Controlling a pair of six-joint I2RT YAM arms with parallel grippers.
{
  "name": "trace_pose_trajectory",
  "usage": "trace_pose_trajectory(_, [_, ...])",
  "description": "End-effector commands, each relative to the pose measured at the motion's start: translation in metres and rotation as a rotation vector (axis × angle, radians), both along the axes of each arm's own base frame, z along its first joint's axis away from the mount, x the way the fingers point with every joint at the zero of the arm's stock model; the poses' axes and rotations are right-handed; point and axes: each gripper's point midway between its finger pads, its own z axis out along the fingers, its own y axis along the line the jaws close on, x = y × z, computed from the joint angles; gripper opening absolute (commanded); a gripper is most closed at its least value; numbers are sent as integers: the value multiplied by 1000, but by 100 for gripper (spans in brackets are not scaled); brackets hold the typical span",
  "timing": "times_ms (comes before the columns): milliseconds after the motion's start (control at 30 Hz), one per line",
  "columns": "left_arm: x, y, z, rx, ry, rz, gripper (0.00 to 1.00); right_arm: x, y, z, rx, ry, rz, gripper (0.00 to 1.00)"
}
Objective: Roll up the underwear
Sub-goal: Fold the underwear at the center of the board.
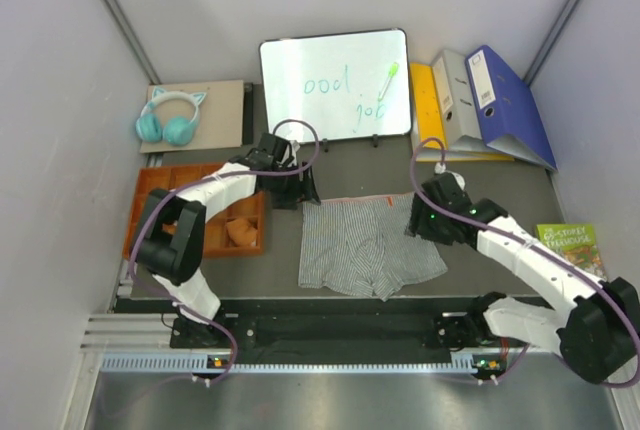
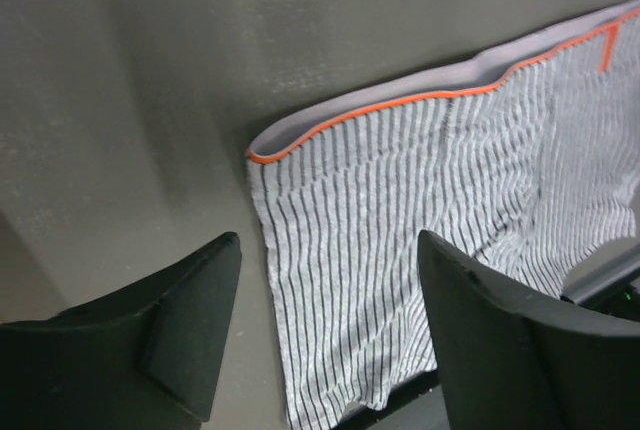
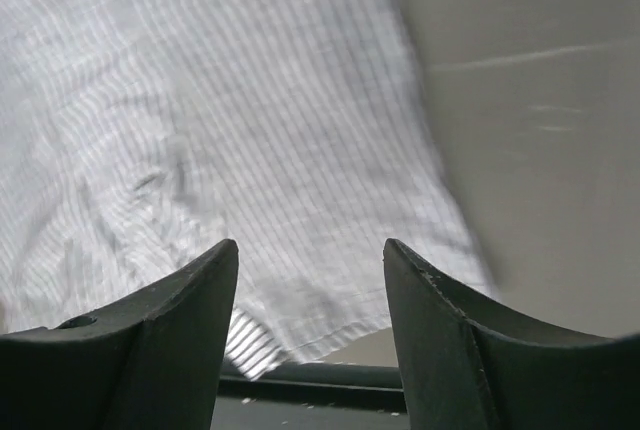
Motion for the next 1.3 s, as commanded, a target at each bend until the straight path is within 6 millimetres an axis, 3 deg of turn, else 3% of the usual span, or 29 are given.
trace_pose_trajectory(0, [9, 7, -7, 77, -24, 15, 71, 1, 45, 13, 90, -40, 73, 60])
trace_pose_trajectory(267, [22, 13, -26, 149, -42, 42, 66, -15, 91, 10, 134, -36, 190, 59])
trace_pose_trajectory(367, [23, 11, -33, 146, -35, 36, 59, -23, 111, 10, 156, -36, 237, 58])
trace_pose_trajectory(500, [22, 8, -42, 131, -16, 27, 54, -31, 136, 16, 169, -43, 297, 58])
trace_pose_trajectory(633, [25, 6, -48, 130, -13, 20, 49, -37, 179, 36, 212, -81, 377, 57])
trace_pose_trajectory(700, [24, 5, -50, 125, -9, 13, 38, -49, 201, 34, 212, -71, 437, 57])
trace_pose_trajectory(767, [22, 1, -54, 108, 4, 3, 28, -59, 229, 46, 253, -90, 493, 56])
trace_pose_trajectory(800, [21, 1, -56, 110, 10, 4, 16, -62, 239, 37, 240, -71, 511, 55])
trace_pose_trajectory(833, [21, 2, -57, 112, 13, 4, 10, -64, 254, 47, 266, -81, 531, 55])
trace_pose_trajectory(900, [20, 2, -59, 116, 18, 6, 0, -78, 272, 34, 237, -47, 579, 54])
trace_pose_trajectory(933, [21, 2, -58, 113, 20, 7, 0, -78, 284, 39, 244, -54, 596, 53])
trace_pose_trajectory(1000, [21, 0, -55, 105, 18, 6, 0, -89, 294, 21, 192, -15, 625, 52])
trace_pose_trajectory(1033, [21, 0, -54, 101, 17, 9, 0, -89, 303, 26, 197, -19, 633, 51])
trace_pose_trajectory(1267, [20, -6, -47, 65, 26, 4, 0, -88, 315, -7, 81, 32, 630, 49])
